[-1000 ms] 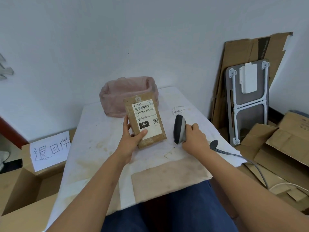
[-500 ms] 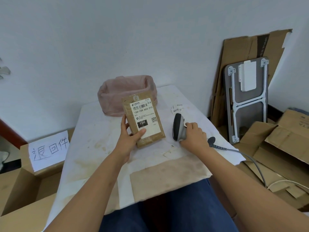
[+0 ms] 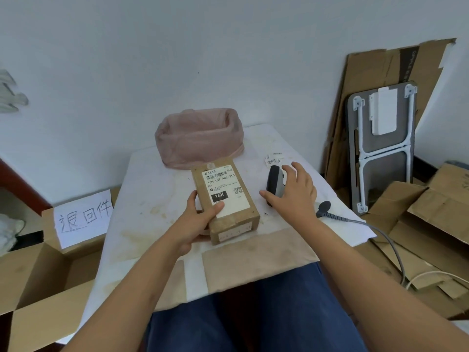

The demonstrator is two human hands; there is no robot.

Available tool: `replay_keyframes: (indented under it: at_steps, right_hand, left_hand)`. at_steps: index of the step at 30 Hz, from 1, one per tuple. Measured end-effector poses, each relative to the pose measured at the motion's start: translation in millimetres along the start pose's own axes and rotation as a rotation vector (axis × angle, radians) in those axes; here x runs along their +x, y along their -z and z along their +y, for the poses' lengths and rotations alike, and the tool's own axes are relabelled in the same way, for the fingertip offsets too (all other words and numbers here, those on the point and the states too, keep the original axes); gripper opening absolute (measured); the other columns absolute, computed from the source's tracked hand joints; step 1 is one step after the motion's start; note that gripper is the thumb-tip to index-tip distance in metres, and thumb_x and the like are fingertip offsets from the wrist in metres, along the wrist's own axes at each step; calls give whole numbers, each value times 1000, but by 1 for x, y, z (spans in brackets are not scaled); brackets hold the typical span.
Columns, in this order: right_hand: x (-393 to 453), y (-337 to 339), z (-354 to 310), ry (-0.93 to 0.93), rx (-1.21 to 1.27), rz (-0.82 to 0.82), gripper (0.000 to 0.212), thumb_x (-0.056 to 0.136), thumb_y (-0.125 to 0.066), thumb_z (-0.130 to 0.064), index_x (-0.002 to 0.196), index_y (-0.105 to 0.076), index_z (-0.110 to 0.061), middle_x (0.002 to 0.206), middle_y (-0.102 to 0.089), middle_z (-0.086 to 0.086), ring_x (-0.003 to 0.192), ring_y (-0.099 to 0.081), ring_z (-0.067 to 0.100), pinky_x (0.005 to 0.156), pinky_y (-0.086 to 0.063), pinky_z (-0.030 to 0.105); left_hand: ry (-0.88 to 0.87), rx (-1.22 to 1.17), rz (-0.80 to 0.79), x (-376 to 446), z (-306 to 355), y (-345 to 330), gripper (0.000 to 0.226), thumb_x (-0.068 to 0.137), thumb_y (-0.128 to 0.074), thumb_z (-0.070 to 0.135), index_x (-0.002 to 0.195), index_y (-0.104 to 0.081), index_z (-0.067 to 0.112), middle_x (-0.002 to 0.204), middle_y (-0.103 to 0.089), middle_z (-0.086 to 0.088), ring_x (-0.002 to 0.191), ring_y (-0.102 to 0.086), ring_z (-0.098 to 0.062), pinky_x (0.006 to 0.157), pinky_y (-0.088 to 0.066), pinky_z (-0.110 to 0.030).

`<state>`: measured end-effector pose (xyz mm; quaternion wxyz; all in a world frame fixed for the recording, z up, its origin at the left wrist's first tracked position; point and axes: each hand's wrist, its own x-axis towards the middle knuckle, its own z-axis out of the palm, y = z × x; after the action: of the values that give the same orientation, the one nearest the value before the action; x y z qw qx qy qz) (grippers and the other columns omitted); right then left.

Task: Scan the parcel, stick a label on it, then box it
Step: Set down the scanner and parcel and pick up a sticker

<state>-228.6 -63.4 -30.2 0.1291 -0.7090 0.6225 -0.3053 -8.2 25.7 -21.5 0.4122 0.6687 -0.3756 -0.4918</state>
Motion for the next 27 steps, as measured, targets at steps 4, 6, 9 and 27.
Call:
replay_keyframes:
  at_steps: [4,6,9,27]
  right_hand:
    - [-5,-3,-13,66,37,50,68,82,-66,-45,139,-40,-18,155,-25,3,143,-21,29,115,-20,49]
    - [-7,-6,-18,92,50,63,61,84,-65,-40,136,-43,-17,154,-28,3,141,-24,28,114,-21,48]
    - [-7,-10,-23,122,69,74,49,87,-62,-34,131,-47,-17,152,-32,4,141,-26,27,113,-23,46]
    - [118,5,13,-108,342,-49,32,89,-44,-2,112,-64,-10,122,-63,7,104,-58,21,89,-46,31]
  left_hand:
    - [42,89,-24,-14,1,-2,86,87,-66,52,154,-13,39,120,-71,-1,86,-77,-21,68,-64,-36]
    - [47,153,-24,-18,3,-3,81,88,-63,55,152,-17,37,120,-69,1,85,-77,-19,64,-64,-35]
    - [63,322,28,-19,6,-6,78,88,-60,58,149,-24,26,124,-64,-4,88,-73,-21,68,-65,-41]
    - [-354,945,230,48,67,9,59,100,-42,51,150,-38,21,163,-26,0,145,-34,-24,111,-35,-43]
